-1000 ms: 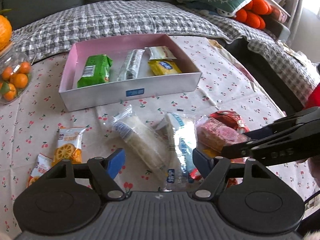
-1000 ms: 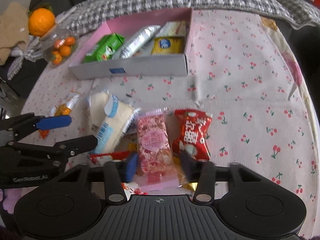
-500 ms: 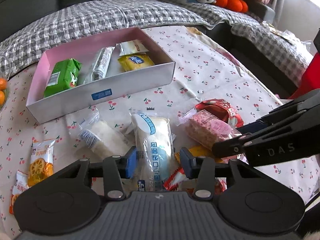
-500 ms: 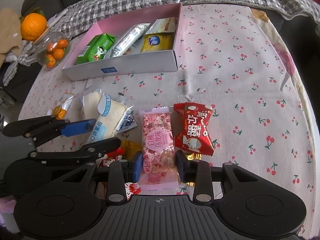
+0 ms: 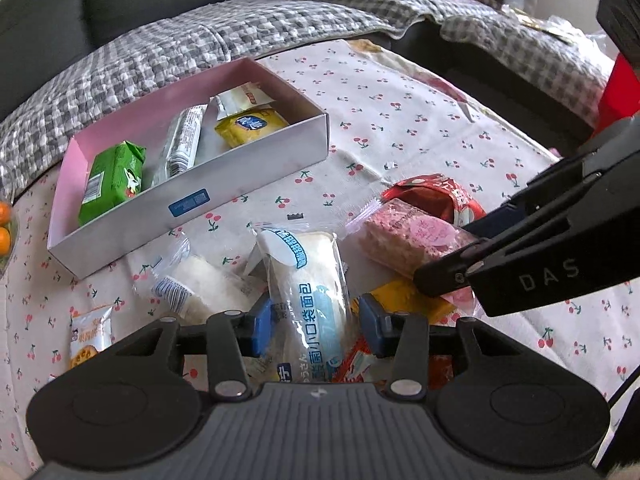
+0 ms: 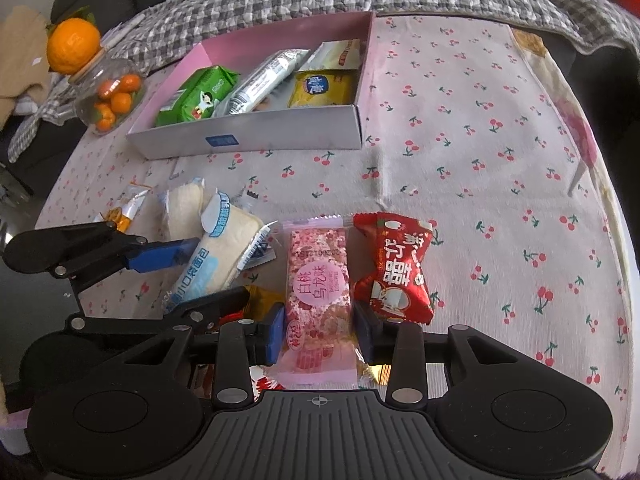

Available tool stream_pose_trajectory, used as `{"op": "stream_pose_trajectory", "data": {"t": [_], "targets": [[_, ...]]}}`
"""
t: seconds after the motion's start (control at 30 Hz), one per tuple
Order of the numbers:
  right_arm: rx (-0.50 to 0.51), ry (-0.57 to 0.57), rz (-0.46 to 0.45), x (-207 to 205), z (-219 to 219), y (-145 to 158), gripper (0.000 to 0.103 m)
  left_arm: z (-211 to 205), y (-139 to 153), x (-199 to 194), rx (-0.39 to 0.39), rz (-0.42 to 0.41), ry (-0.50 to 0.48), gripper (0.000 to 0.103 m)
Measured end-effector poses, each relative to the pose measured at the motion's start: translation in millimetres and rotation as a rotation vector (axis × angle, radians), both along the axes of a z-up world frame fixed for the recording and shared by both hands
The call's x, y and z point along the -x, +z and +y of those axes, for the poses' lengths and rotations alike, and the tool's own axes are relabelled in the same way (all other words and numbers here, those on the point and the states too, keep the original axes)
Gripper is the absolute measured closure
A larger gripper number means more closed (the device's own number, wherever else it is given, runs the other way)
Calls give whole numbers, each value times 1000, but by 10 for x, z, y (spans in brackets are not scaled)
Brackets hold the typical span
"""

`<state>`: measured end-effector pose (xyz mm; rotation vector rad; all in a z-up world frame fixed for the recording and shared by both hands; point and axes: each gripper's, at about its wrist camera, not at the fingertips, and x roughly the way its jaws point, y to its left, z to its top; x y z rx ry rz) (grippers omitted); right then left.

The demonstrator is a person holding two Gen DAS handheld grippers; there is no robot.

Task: Organize snacks
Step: 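Grasp the white milk-candy bag with the left tool while the right grasps the pink pastry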

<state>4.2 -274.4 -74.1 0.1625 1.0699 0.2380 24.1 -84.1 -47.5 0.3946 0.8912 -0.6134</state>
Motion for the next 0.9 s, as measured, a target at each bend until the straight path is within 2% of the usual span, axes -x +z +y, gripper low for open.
{"op": "stream_pose_trajectory", "data": {"t": [0.13, 0.3, 0.5, 0.9], "targets": [[-6, -22, 10, -28, -22, 3, 70, -7, 0, 9, -22, -18, 3, 69], [-38, -56, 20, -27, -82, 23, 71, 19, 25, -21, 3, 6, 28, 78], [-89, -89, 14, -8, -159, 92, 71, 116, 118, -114, 116, 67, 74, 87], [-190, -136, -27, -29, -253, 296, 71, 314, 299, -254, 267, 89, 192, 88]]}}
